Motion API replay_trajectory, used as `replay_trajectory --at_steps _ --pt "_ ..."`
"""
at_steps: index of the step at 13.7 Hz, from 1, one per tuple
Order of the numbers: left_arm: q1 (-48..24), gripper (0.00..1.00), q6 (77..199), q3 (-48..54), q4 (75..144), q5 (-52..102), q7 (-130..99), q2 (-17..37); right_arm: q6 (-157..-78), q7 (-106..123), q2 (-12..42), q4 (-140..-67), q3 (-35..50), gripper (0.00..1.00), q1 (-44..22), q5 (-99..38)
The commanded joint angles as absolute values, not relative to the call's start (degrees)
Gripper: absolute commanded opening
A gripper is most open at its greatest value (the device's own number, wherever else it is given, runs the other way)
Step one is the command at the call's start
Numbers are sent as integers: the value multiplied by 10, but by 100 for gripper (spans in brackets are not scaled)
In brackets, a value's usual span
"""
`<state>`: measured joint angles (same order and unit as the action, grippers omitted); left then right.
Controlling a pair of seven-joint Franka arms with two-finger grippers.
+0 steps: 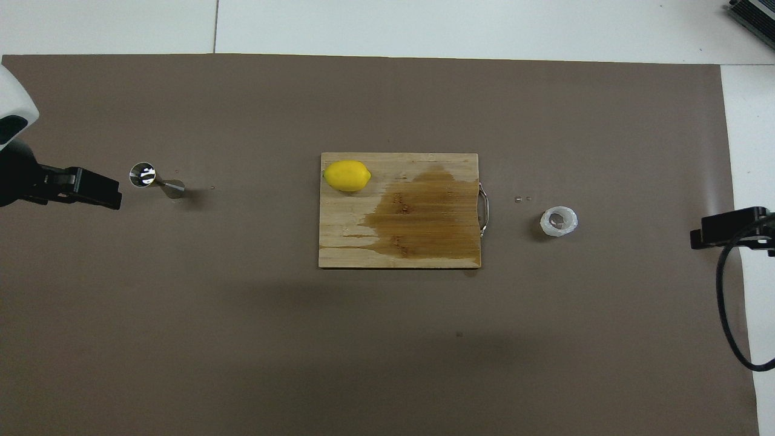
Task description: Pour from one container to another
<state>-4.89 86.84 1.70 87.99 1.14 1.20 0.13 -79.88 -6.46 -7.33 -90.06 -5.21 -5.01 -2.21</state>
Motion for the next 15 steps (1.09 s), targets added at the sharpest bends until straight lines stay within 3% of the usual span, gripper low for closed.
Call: replay_trajectory --at_steps 1,11,15 --pt "-50 100 856 17 873 7 15 -2 -798 -69 -82 -908 -50 100 -47 -19" --pt "-42 100 854 15 880 17 -16 3 -797 -69 -82 -908 -50 100 -47 -19" --pt "-18 100 855 15 817 38 -113 75 -798 -69 -82 -908 -50 100 -47 -19"
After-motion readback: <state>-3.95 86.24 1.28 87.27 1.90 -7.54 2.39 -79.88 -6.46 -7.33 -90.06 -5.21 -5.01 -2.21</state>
